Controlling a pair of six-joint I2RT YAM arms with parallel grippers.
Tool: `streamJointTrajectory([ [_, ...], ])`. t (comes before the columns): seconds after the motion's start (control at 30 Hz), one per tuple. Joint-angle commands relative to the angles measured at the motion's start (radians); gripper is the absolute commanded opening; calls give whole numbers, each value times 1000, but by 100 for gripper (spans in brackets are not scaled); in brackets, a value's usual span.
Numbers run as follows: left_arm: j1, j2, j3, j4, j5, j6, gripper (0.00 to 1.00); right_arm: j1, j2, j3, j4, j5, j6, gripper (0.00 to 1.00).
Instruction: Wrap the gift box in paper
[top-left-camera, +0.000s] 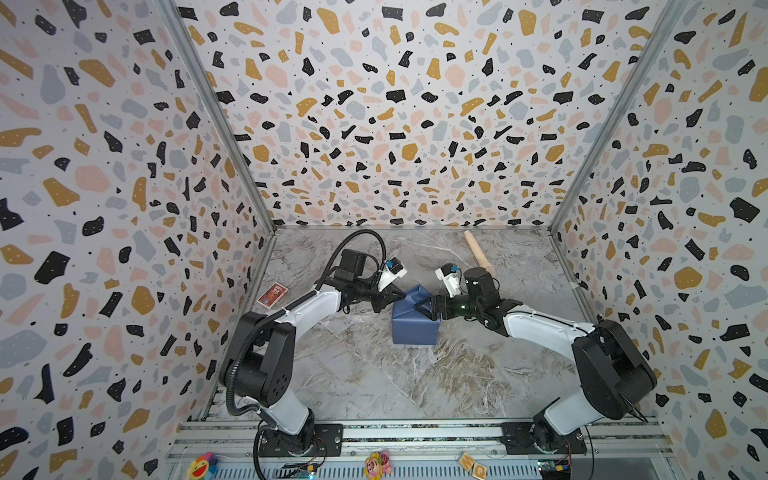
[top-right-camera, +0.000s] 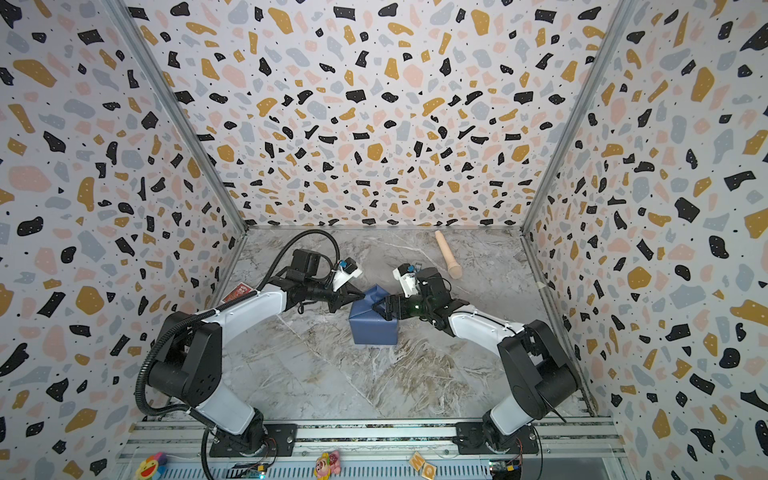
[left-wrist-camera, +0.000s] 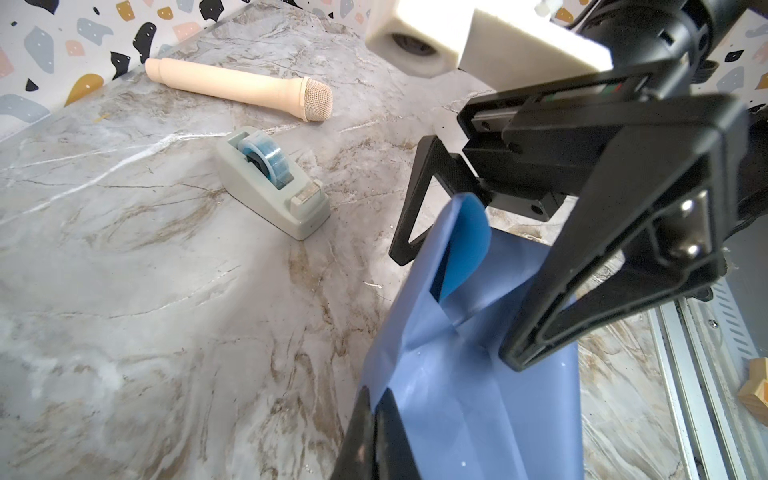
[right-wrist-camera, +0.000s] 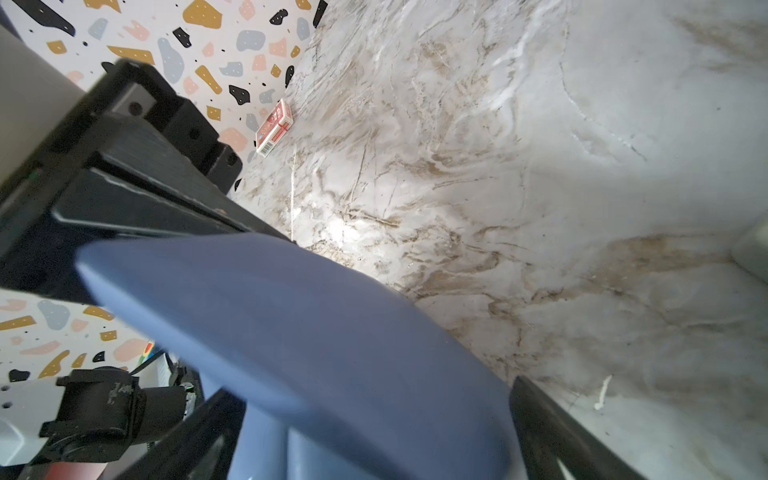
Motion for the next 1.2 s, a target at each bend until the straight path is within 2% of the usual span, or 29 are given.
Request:
streamJointTrajectory([
  [0.0,3,-12,-8,34,18,-7,0,-19,-58,36,-12,-44,20,99],
  [0.27,2,-11,-8,36,20,-10,0,-112,-78,11,-35,-68,0,99],
  [0.57,-1,-10,-8,40,20,-16,0,-108,-16,-7,-17,-73,-20,88],
  [0.93,-9,-12,-9,45,14,-22,0,-106,9,-66,40,-72,-9,86],
  [1.07,-13,-17,-12,50,14,-25,4,-106,21,-76,47,-70,-8,86],
  [1.17,-18,-24,-13,51,12,-25,11,-106,21,-88,54,-65,-6,86],
])
